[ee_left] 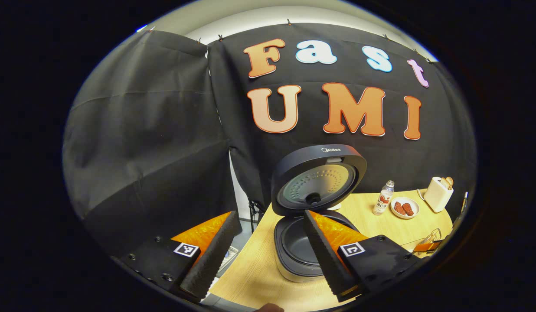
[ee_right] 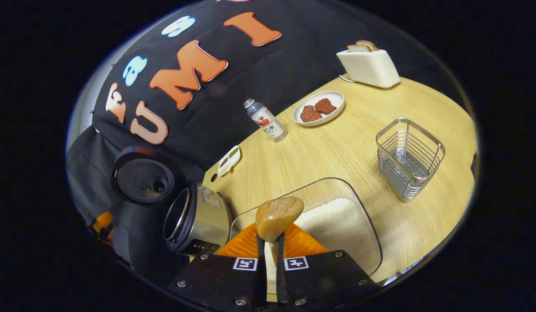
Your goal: Close the left gripper, press the button to open the rice cooker; take a wooden spoon from the chopstick holder with the right hand, scoop a spoonful of rice and pour it into the rice cooker, then put the wooden spoon back into the chopstick holder.
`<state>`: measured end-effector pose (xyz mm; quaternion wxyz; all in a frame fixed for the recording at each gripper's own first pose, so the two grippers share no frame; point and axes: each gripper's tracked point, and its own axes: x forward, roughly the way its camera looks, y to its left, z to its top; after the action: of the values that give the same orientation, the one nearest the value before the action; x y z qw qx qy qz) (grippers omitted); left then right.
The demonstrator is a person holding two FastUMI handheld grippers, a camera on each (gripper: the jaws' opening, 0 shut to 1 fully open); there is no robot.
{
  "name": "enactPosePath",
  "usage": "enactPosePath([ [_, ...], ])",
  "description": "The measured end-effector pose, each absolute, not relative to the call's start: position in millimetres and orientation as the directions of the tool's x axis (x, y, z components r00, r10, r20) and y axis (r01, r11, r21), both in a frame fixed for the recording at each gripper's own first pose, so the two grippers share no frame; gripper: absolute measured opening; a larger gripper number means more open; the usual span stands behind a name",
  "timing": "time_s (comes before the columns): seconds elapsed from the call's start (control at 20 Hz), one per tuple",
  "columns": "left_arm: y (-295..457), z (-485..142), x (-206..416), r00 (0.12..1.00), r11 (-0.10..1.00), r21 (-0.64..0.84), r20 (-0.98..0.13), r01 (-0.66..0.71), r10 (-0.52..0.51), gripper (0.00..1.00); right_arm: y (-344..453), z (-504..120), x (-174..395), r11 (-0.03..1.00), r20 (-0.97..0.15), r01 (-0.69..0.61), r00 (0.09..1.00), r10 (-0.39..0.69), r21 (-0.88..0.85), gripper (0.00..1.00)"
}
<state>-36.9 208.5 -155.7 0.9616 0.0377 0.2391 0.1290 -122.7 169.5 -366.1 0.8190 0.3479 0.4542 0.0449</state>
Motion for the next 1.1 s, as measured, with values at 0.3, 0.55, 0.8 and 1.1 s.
enactPosePath([
  [0.3, 196.6, -158.3, -28.0, 0.854, 0.968, 0.118, -0.456, -0.22, 0.25, 1.0, 165.4, -372.2, -126.1, 0.604, -0.663, 0.335, 0.581, 0.472, 0.723, 0.08],
  [0.55, 182.9, -152.2, -21.9, 0.862, 0.97, 0.11, -0.444, -0.219, 0.245, 1.0, 148.7, -377.6, -128.1, 0.52, -0.628, 0.371, 0.588, 0.51, 0.769, 0.08],
  [0.8, 170.7, -151.1, -17.6, 0.864, 0.969, 0.106, -0.438, -0.225, 0.249, 1.0, 117.2, -364.9, -117.8, 0.447, -0.578, 0.377, 0.632, 0.516, 0.811, 0.08],
  [1.1, 154.8, -158.1, -17.5, 0.859, 0.97, 0.059, -0.453, -0.235, 0.236, 1.0, 88.5, -341.6, -103.0, 0.289, -0.493, 0.399, 0.689, 0.531, 0.87, 0.08],
])
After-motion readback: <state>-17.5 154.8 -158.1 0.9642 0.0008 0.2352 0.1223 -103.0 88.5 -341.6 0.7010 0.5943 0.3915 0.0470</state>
